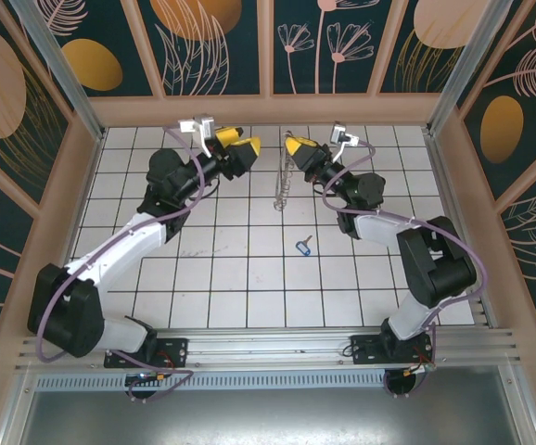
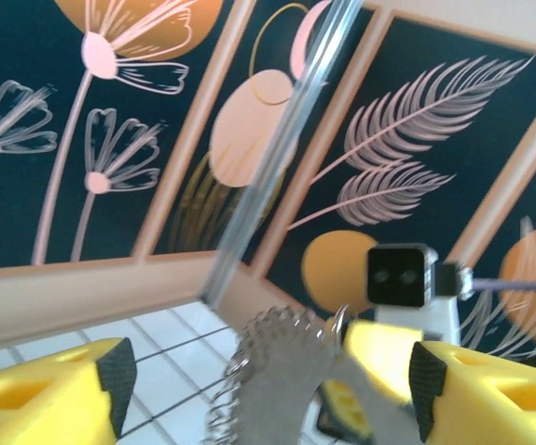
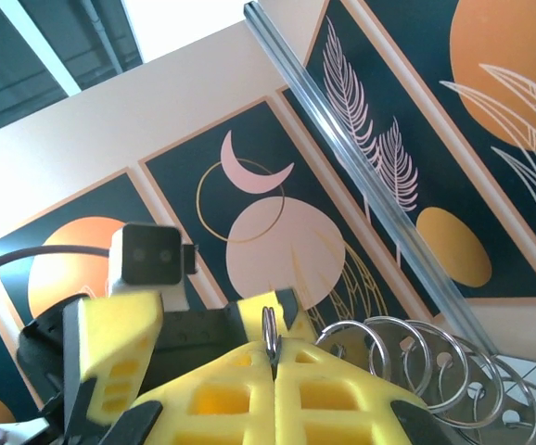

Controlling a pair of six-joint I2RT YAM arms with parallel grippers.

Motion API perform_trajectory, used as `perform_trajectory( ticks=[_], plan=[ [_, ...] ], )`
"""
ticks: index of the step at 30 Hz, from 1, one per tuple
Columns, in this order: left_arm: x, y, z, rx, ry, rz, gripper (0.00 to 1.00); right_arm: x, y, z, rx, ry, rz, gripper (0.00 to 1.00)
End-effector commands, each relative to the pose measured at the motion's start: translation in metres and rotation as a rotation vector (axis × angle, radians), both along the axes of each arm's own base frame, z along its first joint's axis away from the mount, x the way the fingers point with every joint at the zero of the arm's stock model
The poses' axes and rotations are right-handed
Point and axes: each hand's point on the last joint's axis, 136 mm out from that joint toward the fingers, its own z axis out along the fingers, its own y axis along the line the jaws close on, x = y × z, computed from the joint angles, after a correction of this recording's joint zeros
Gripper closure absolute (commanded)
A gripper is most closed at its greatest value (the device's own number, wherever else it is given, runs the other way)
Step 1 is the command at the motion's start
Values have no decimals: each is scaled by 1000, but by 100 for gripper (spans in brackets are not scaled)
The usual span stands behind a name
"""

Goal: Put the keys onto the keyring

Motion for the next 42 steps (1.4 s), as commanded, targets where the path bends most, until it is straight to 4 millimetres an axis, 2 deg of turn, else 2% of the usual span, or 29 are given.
perform_trajectory(
  ticks=[1, 3, 7, 10, 19, 26, 34, 42],
  plan=[
    [-14, -6, 30, -98, -30, -163, 27, -20, -3, 35, 103, -127, 23, 100],
    [-14, -8, 29, -103, -29, -195, 33, -19, 0, 33, 109, -119, 25, 100],
    [-19, -14, 25, -103, -37, -257, 55, -16, 3, 32, 119, -105, 20, 100],
    [-22, -18, 21, -93, -36, -288, 64, -14, 5, 30, 124, -92, 23, 100],
    [-28, -25, 3, -64, -7, -363, 77, -14, 13, 28, 130, -71, 51, 100],
    [-40, -26, -3, -70, -11, -418, 74, -17, 19, 29, 130, -68, 72, 100],
    [-41, -25, -11, -55, -10, -409, 56, -19, 22, 29, 130, -69, 80, 100],
    [-35, -25, -14, -48, -18, -377, 49, -23, 27, 27, 125, -68, 95, 100]
  ],
)
